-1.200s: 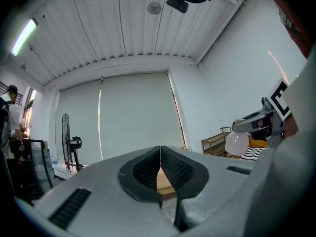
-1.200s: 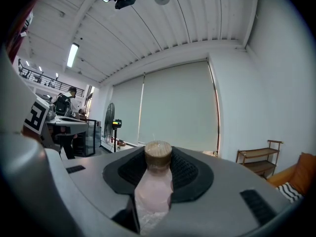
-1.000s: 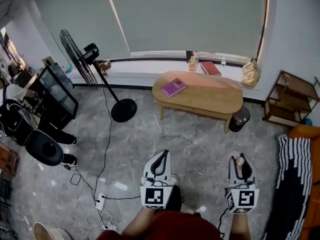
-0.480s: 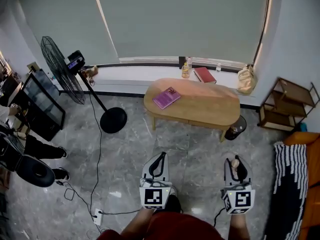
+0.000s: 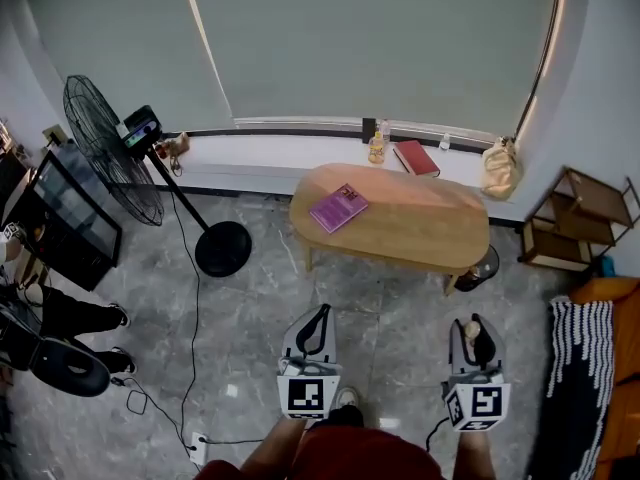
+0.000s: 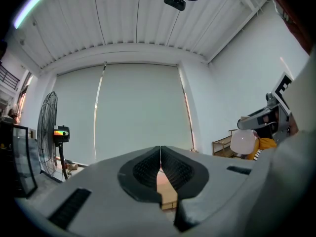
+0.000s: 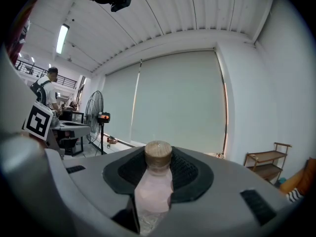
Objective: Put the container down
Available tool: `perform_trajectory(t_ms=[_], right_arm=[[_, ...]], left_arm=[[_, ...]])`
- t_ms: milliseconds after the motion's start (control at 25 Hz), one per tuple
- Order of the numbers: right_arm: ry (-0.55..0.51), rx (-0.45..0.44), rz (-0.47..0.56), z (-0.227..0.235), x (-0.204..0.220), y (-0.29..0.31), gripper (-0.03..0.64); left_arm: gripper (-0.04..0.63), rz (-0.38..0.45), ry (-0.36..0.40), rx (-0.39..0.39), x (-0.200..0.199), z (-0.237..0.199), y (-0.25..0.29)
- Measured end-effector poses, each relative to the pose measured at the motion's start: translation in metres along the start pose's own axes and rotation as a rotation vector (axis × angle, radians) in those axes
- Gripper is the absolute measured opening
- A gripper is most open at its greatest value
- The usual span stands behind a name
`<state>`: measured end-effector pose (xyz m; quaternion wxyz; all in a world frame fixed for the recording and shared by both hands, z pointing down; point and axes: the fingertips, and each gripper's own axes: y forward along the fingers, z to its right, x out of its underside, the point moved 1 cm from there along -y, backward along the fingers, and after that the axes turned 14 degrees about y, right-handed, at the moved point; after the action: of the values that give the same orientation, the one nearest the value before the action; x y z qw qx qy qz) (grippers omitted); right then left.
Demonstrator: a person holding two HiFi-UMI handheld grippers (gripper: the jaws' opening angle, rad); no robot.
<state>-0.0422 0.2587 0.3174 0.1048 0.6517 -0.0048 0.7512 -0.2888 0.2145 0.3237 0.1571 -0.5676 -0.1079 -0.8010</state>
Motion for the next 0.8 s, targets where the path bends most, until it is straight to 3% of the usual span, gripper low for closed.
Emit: perform_trajectory(t_ms=[400,640,800], right_arm=[[-0.017,0.033,0.008,-0.020,-0.003,0.050,0.135],[0.003,0.061,-0.006,-0.011,0.007,0.058,0.135],[0.031,0.079,-0.002,0.000,0.009,0.065,0.135]], left_arm=[[0.009,0.027,-0.003,0.033,0.020,-0.042,0.046],[0.009,0.004,-0.012,0.051,0.031,-0.038,0.058],[0.009,0.034,0.031,0.060,0.030,-0.031,0.069]])
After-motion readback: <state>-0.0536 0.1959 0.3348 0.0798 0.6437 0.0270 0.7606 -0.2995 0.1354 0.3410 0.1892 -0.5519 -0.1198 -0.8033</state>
